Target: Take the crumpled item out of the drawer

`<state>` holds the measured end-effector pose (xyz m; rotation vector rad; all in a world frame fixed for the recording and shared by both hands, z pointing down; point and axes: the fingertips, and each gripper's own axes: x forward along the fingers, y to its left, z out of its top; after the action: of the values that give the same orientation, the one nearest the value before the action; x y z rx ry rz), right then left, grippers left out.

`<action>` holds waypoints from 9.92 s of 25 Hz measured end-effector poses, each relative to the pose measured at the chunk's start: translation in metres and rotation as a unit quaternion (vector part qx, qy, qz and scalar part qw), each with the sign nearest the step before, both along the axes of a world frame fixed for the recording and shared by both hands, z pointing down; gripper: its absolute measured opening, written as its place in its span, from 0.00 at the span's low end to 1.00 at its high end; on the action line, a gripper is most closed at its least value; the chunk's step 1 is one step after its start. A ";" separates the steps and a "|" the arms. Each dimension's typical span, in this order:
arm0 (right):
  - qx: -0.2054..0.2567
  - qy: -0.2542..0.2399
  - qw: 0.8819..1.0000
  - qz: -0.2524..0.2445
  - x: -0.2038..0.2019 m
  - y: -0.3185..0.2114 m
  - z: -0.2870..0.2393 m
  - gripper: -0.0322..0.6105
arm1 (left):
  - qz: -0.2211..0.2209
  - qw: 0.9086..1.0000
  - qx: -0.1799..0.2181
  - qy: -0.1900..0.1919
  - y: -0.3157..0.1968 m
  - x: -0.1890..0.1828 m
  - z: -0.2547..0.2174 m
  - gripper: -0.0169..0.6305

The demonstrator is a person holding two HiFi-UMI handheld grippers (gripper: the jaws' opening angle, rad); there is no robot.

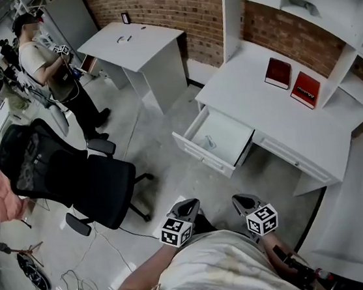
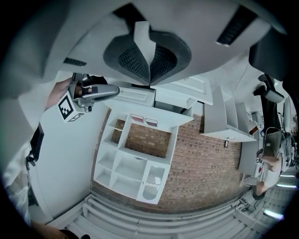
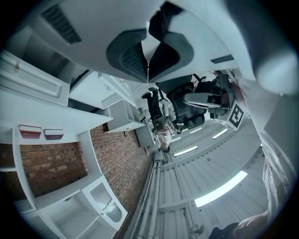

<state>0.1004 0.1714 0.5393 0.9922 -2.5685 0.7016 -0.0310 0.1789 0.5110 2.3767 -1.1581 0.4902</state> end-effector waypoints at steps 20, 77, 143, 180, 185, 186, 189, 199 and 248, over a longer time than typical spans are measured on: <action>-0.025 0.012 0.998 0.061 0.034 -0.012 0.018 0.09 | 0.056 0.998 -0.012 0.006 -0.030 0.036 0.015 0.07; -0.045 0.072 0.996 0.017 0.007 -0.231 0.025 0.09 | 0.011 0.998 -0.032 0.044 -0.225 0.008 0.026 0.07; -0.060 0.303 0.856 -0.414 -0.097 -0.348 0.230 0.16 | -0.399 0.908 -0.107 0.066 -0.198 -0.019 0.056 0.07; 0.049 0.388 0.736 -0.552 -0.124 -0.343 0.304 0.49 | -0.418 0.893 -0.142 0.084 -0.174 0.025 0.076 0.07; 0.038 0.402 0.737 -0.543 -0.120 -0.347 0.309 0.48 | -0.409 0.898 -0.137 0.081 -0.183 0.019 0.074 0.07; 0.035 0.404 0.735 -0.542 -0.118 -0.347 0.310 0.48 | -0.407 0.900 -0.136 0.081 -0.185 0.018 0.073 0.07; 0.034 0.409 0.733 -0.543 -0.113 -0.348 0.311 0.43 | -0.407 0.900 -0.132 0.080 -0.187 0.018 0.072 0.07; -0.006 0.395 0.771 -0.499 -0.121 -0.357 0.308 0.37 | -0.403 0.905 -0.118 0.069 -0.197 0.007 0.071 0.07; -0.114 0.299 0.900 -0.296 -0.035 -0.318 0.202 0.34 | -0.242 0.966 -0.070 0.053 -0.190 0.000 0.026 0.07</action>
<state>0.0656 -0.1462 0.7417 0.2462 -2.0056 0.4189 -0.0307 -0.0107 0.5369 1.8835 -1.5325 0.2619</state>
